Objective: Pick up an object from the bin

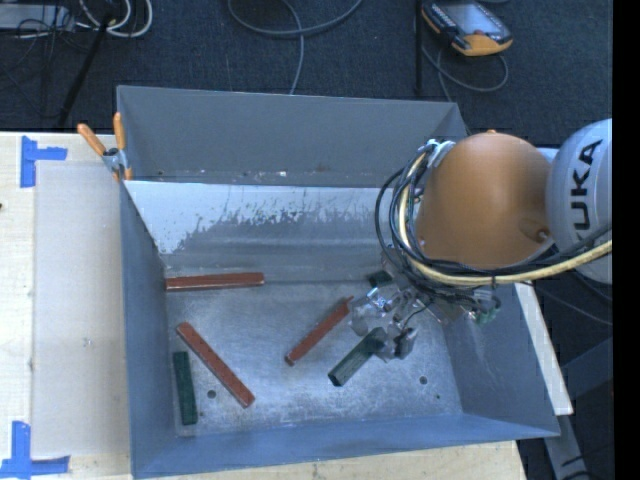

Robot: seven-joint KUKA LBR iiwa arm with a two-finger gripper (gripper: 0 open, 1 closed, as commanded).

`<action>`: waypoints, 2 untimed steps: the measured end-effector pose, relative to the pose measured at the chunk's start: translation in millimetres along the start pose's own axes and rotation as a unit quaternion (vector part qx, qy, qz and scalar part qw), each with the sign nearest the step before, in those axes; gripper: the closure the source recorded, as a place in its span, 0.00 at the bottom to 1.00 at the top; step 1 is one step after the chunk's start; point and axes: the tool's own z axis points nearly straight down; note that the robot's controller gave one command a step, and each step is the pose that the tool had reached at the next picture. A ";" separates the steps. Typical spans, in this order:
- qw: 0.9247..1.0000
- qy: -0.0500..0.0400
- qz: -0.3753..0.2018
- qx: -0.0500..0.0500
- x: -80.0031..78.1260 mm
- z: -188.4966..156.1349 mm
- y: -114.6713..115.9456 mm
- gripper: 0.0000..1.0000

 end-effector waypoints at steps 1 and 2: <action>1.000 0.000 0.000 0.000 0.0 0.0 0.0 1.00; 1.000 0.000 0.000 0.000 0.0 0.0 0.0 1.00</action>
Offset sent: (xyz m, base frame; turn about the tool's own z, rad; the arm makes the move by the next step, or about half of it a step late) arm 0.0000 0.0000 0.0000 0.0000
